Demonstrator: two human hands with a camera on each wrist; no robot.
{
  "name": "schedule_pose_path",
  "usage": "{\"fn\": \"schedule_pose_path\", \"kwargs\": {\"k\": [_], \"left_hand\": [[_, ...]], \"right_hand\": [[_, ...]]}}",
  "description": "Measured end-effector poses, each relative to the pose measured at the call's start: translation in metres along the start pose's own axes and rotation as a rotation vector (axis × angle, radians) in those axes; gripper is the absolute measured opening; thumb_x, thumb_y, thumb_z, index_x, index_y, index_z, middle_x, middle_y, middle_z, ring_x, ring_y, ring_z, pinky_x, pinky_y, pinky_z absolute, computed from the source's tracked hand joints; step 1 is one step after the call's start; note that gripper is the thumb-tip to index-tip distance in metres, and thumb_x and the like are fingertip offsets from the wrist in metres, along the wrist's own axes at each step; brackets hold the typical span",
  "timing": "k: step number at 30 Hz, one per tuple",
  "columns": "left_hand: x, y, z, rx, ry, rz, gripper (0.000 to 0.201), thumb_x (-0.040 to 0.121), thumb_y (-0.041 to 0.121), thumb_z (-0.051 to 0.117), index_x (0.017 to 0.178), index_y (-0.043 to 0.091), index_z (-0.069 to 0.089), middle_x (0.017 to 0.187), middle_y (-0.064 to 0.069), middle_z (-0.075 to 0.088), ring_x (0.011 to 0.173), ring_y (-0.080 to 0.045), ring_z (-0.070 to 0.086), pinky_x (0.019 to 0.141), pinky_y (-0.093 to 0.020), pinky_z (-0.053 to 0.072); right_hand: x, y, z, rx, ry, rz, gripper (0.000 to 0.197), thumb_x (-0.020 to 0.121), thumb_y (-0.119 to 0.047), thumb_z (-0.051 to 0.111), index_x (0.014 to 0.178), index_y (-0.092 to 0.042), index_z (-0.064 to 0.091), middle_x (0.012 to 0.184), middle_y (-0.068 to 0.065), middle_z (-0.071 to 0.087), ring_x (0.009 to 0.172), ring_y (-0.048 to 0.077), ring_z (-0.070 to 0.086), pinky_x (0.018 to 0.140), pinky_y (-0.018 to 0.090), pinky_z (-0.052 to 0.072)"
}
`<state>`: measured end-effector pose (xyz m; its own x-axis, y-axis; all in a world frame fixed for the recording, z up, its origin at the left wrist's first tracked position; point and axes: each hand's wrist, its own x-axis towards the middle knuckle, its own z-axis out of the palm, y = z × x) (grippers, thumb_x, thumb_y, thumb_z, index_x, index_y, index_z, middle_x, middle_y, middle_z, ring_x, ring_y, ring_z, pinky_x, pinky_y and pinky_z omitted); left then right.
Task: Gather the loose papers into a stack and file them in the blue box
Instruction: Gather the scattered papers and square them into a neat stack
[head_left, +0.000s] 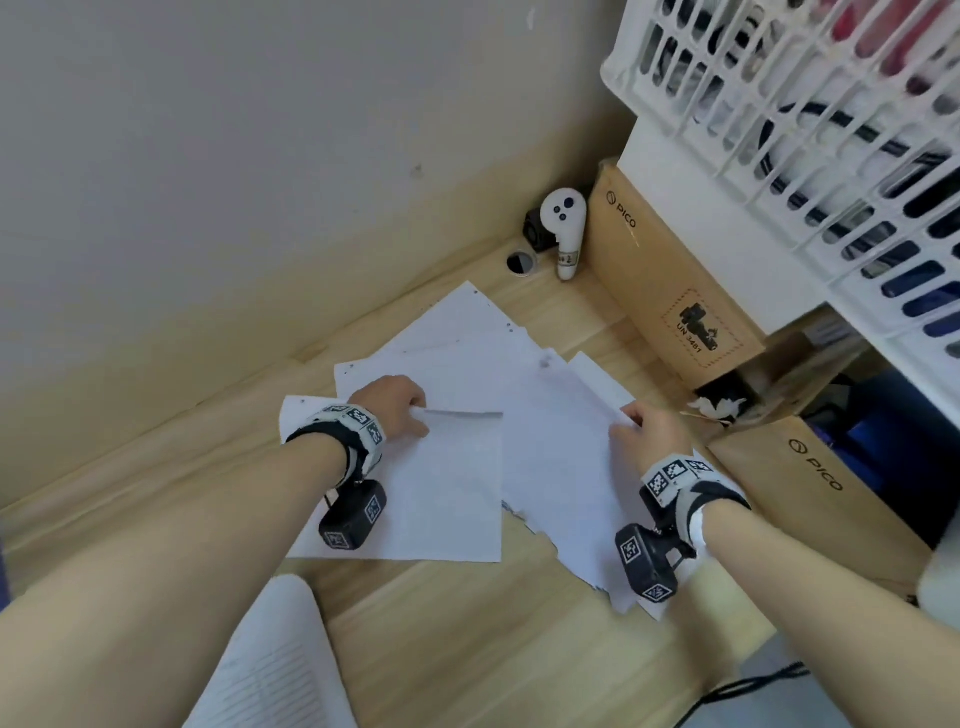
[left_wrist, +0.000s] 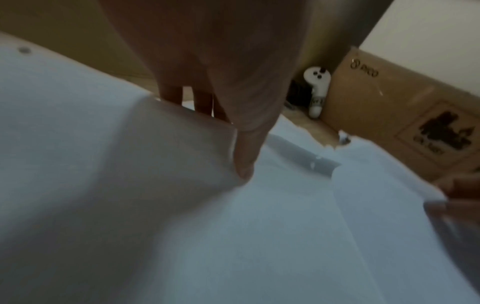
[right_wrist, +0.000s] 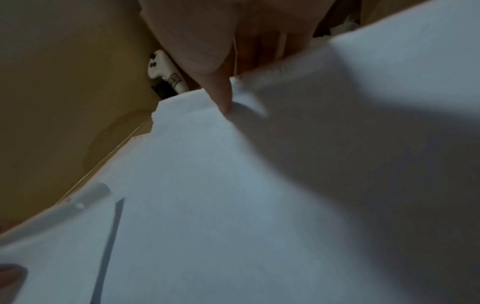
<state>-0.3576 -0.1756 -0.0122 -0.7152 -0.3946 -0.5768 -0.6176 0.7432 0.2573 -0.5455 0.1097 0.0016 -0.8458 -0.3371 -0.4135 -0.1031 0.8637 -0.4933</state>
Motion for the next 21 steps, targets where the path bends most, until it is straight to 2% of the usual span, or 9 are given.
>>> {"fn": "schedule_pose_path", "kwargs": {"k": [2,4,6,8,10,14,18,19,21], "left_hand": [[0.010,0.003,-0.014,-0.034,0.036,0.054,0.023,0.080,0.035,0.072,0.093,0.018,0.065,0.096,0.003,0.058,0.090,-0.021,0.057,0.072,-0.030,0.043],[0.021,0.007,-0.026,-0.058,0.113,0.075,0.025,0.081,0.035,0.071,0.098,0.017,0.066,0.098,0.003,0.056,0.093,-0.021,0.056,0.075,-0.031,0.043],[0.031,0.009,-0.031,-0.068,0.178,0.077,0.031,0.081,0.033,0.073,0.105,0.014,0.067,0.105,0.000,0.054,0.102,-0.024,0.055,0.081,-0.036,0.046],[0.038,0.008,-0.029,-0.046,0.179,0.041,0.046,0.076,0.032,0.078,0.116,0.014,0.064,0.121,-0.006,0.052,0.114,-0.027,0.050,0.090,-0.042,0.048],[0.042,0.005,-0.021,0.029,0.130,-0.016,0.068,0.070,0.034,0.082,0.127,0.015,0.051,0.130,-0.008,0.045,0.120,-0.029,0.044,0.089,-0.044,0.048],[0.043,0.004,-0.011,0.148,0.187,-0.076,0.083,0.064,0.038,0.086,0.127,0.013,0.039,0.126,-0.011,0.046,0.115,-0.032,0.046,0.086,-0.045,0.044],[0.044,0.005,-0.015,0.239,0.148,-0.117,0.075,0.067,0.045,0.081,0.128,0.016,0.048,0.124,-0.007,0.054,0.118,-0.029,0.047,0.095,-0.045,0.037],[0.042,0.006,-0.016,0.261,0.148,-0.099,0.062,0.071,0.039,0.078,0.123,0.016,0.053,0.121,-0.007,0.057,0.116,-0.029,0.050,0.091,-0.043,0.039],[0.035,0.009,-0.018,0.215,0.199,-0.046,0.022,0.076,0.017,0.066,0.097,0.017,0.060,0.102,-0.005,0.062,0.102,-0.031,0.058,0.072,-0.035,0.039]], "right_hand": [[0.006,0.002,0.001,-0.149,-0.003,0.019,0.022,0.077,-0.017,0.062,0.099,-0.016,0.065,0.107,0.005,0.058,0.109,0.029,0.053,0.072,0.032,0.041],[0.008,0.006,0.005,-0.305,-0.007,0.022,0.052,0.073,-0.025,0.075,0.119,-0.012,0.054,0.124,0.010,0.046,0.117,0.029,0.045,0.077,0.032,0.036],[0.008,0.010,0.011,-0.390,0.024,0.003,0.071,0.067,-0.034,0.081,0.125,-0.009,0.047,0.129,0.013,0.044,0.117,0.031,0.044,0.081,0.036,0.040],[0.009,0.013,0.014,-0.434,0.051,-0.012,0.079,0.065,-0.040,0.082,0.127,-0.008,0.046,0.130,0.014,0.045,0.117,0.032,0.044,0.085,0.038,0.042],[0.011,0.014,0.014,-0.462,0.044,0.005,0.084,0.065,-0.044,0.082,0.131,-0.009,0.044,0.132,0.013,0.045,0.120,0.031,0.043,0.086,0.037,0.041],[0.015,0.010,0.014,-0.472,0.025,0.067,0.082,0.066,-0.046,0.082,0.131,-0.013,0.044,0.133,0.008,0.051,0.126,0.027,0.042,0.090,0.036,0.040],[0.019,0.007,0.014,-0.502,-0.029,0.099,0.062,0.071,-0.045,0.079,0.120,-0.015,0.057,0.128,0.009,0.054,0.127,0.029,0.039,0.093,0.038,0.040],[0.020,0.008,0.015,-0.499,-0.038,0.101,0.059,0.071,-0.045,0.078,0.118,-0.016,0.059,0.127,0.010,0.054,0.128,0.029,0.038,0.093,0.039,0.040],[0.021,0.011,0.018,-0.495,-0.042,0.101,0.053,0.071,-0.045,0.077,0.113,-0.016,0.062,0.124,0.010,0.057,0.129,0.030,0.038,0.091,0.040,0.041]]}}
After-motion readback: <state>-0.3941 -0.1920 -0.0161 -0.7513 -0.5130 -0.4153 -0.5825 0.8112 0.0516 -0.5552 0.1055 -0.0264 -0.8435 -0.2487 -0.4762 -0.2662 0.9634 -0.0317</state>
